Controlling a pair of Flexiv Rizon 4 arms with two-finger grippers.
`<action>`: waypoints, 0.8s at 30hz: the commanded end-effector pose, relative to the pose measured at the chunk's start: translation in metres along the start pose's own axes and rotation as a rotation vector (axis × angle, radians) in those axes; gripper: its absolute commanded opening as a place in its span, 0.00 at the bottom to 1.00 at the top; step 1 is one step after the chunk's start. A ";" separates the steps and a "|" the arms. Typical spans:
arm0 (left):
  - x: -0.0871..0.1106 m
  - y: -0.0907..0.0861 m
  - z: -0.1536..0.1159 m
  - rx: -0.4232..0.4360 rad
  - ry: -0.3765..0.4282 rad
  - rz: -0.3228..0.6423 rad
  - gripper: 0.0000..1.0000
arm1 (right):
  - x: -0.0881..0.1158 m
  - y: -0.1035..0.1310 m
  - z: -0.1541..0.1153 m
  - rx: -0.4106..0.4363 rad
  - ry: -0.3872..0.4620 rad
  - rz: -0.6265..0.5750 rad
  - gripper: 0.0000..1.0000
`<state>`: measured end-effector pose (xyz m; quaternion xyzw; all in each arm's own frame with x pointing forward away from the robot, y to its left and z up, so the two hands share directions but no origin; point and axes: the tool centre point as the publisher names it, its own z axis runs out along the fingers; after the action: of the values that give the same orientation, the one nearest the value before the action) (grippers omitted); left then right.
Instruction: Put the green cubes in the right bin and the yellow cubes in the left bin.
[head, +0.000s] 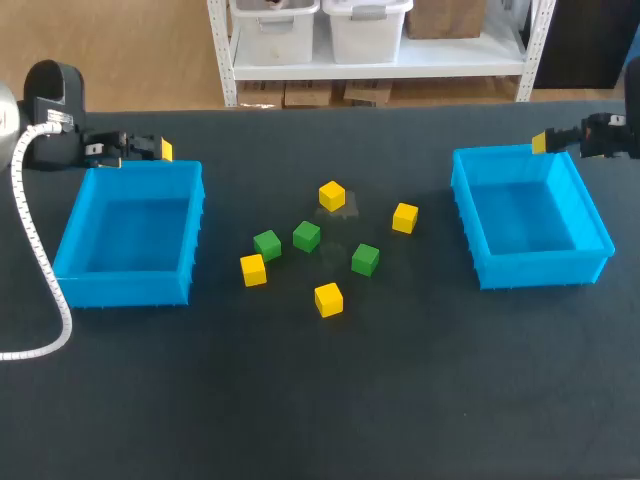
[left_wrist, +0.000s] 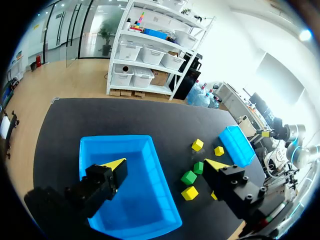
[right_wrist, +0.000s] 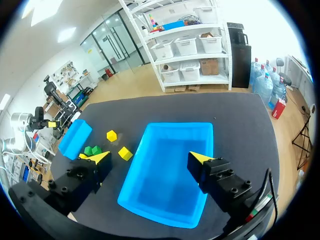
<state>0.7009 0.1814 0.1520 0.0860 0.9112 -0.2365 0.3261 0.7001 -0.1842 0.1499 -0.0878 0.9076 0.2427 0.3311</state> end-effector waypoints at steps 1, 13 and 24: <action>0.001 0.002 0.000 0.008 -0.005 0.002 1.00 | 0.000 0.000 0.000 0.001 0.000 0.000 1.00; 0.001 0.002 0.000 0.008 -0.005 0.002 1.00 | 0.000 0.000 0.000 0.001 0.000 0.000 1.00; 0.001 0.002 0.000 0.008 -0.005 0.002 1.00 | -0.025 0.020 0.003 0.019 0.008 -0.067 1.00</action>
<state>0.7009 0.1813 0.1521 0.0861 0.9112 -0.2365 0.3261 0.7058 -0.1762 0.1626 -0.1163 0.9012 0.2353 0.3449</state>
